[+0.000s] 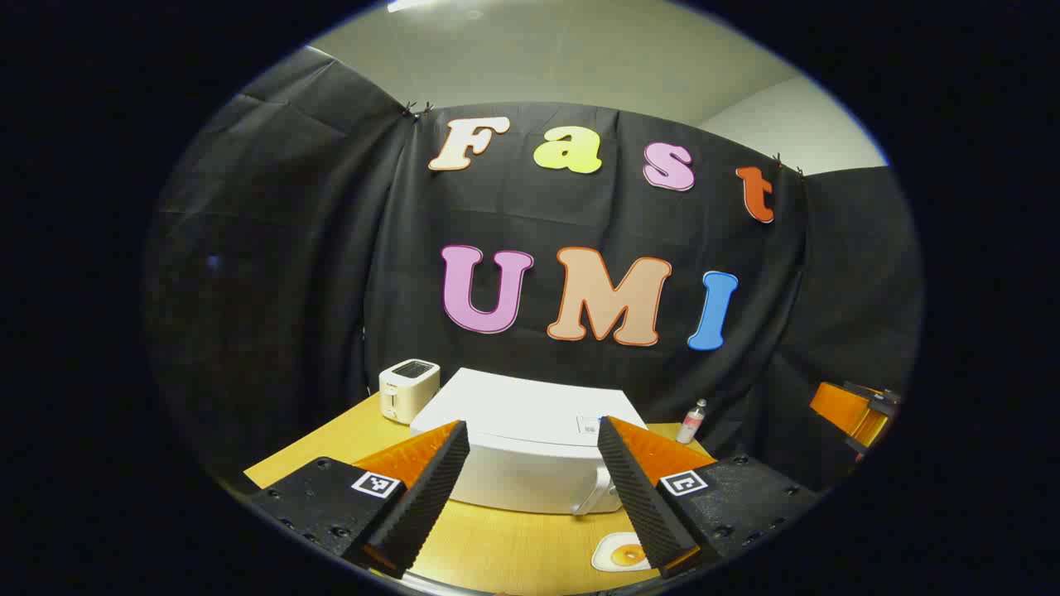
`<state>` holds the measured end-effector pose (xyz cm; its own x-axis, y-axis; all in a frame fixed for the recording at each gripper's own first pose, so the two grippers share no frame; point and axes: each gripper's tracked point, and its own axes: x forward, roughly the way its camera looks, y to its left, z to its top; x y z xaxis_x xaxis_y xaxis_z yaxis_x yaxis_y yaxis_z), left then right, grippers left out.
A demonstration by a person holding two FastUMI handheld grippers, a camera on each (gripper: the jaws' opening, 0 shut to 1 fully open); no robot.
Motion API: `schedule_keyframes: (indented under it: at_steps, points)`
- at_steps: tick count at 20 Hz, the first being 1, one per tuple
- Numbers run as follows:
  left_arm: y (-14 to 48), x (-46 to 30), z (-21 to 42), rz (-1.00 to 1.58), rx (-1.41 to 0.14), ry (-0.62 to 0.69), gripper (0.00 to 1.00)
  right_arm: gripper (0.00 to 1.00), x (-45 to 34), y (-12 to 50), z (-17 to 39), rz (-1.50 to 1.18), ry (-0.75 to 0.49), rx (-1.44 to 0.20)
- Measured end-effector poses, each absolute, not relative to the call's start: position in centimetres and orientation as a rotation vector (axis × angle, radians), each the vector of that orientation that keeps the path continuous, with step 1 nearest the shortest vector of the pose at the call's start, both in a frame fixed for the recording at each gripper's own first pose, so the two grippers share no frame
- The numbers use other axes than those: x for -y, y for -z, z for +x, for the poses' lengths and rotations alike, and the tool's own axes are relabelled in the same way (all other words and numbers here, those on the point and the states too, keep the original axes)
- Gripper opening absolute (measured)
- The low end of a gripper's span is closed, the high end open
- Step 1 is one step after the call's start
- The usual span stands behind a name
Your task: Open the microwave oven with the left hand, put the food in, and close the microwave oven.
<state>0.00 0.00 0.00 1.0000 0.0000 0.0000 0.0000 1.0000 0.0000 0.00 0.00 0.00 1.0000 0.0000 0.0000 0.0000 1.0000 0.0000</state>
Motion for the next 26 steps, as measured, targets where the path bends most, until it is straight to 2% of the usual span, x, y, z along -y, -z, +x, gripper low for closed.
schedule_keyframes:
  at_steps: [2, 4, 7, 8, 18, 20, 22, 26]
  points:
    - [-0.7, 0.4, 0.0, 0.015, 0.025, -0.005, 0.98, 0.92, 0.7, 0.4, 0.3, -0.005, 0.0, -0.014]
    - [-0.9, 0.8, 0.2, 0.03, 0.041, -0.009, 0.98, 0.95, 1.3, 0.5, 0.7, -0.02, 0.0, -0.021]
    - [-0.7, 1.4, 0.5, 0.032, 0.043, -0.009, 0.98, 0.95, 1.6, 0.6, 1.4, -0.025, -0.007, -0.022]
    - [-0.6, 1.6, 0.6, 0.026, 0.042, -0.009, 0.98, 0.92, 1.6, 0.8, 1.7, -0.025, -0.012, -0.025]
    - [0.1, 2.6, 1.8, 0.032, 0.044, -0.012, 0.98, 0.95, 1.9, 1.4, 4.2, -0.003, -0.04, -0.04]
    - [0.4, 2.9, 2.2, 0.036, 0.038, -0.01, 0.98, 0.92, 2.1, 1.3, 4.5, 0.001, -0.038, -0.043]
    - [1.0, 3.2, 2.6, 0.043, 0.022, -0.008, 0.98, 0.95, 2.4, 1.4, 4.8, 0.003, -0.034, -0.049]
    - [2.1, 4.3, 3.4, 0.05, -0.001, 0.009, 0.98, 0.92, 3.4, 1.6, 5.0, 0.001, -0.016, -0.057]
